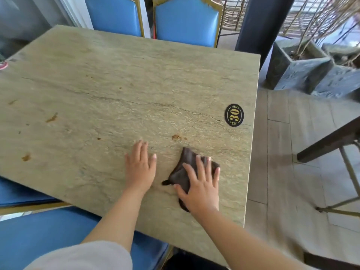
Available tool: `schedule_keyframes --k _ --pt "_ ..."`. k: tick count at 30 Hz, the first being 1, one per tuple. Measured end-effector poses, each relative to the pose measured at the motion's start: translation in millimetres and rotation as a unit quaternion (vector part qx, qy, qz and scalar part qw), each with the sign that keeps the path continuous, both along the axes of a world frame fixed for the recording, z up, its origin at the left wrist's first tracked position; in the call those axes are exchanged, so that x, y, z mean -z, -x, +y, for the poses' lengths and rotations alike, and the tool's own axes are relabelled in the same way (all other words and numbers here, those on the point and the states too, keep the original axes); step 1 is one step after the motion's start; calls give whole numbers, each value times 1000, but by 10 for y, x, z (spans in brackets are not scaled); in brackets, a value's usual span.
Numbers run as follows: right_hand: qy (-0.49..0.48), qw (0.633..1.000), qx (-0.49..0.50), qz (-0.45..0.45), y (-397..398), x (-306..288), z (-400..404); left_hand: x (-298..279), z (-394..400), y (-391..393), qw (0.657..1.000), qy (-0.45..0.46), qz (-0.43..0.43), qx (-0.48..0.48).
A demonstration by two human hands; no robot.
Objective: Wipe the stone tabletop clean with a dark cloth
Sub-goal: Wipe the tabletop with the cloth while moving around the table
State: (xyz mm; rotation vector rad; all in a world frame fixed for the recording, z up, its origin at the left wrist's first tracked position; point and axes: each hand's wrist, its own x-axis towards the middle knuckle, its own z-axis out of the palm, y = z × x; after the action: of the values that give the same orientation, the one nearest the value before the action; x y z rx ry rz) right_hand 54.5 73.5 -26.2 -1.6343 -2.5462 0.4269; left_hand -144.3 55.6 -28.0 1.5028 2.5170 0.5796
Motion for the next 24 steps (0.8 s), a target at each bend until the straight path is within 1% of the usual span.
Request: schedule_keyframes --k 2,4,7,10,13,14,16,17,18,19,20,22,24 --pt "-21 995 93 5 -127 17 215 15 -17 164 997 42 28 -61" --pt "-9 986 166 3 -128 43 388 37 -64 301 993 55 38 -94" --pt "0 976 219 0 106 60 486 117 -135 402 992 66 61 -86" --pt "-4 981 193 11 474 47 580 152 -124 425 994 53 59 -77" --pt "6 991 131 28 1021 22 679 123 -146 440 997 3 16 -76" --pt "16 994 94 45 1229 12 713 113 -152 442 997 -11 0 -76" --pt "45 993 -16 105 1594 -40 786 85 -152 440 996 -33 -28 -83" --pt "75 985 -67 143 1706 -73 844 67 -158 435 995 -40 -35 -87" --pt "105 973 -93 185 1757 -108 921 48 -161 426 994 -46 -39 -90" --pt "121 963 -89 222 1739 -135 1003 35 -162 421 994 -49 -40 -90" --pt "114 963 -65 236 1662 -145 1083 22 -165 413 994 -46 -41 -89" --pt "56 978 14 199 1409 -108 1208 26 -162 413 995 -28 -38 -86" --pt "17 982 98 159 1146 -62 1198 30 -154 421 997 11 -13 -79"
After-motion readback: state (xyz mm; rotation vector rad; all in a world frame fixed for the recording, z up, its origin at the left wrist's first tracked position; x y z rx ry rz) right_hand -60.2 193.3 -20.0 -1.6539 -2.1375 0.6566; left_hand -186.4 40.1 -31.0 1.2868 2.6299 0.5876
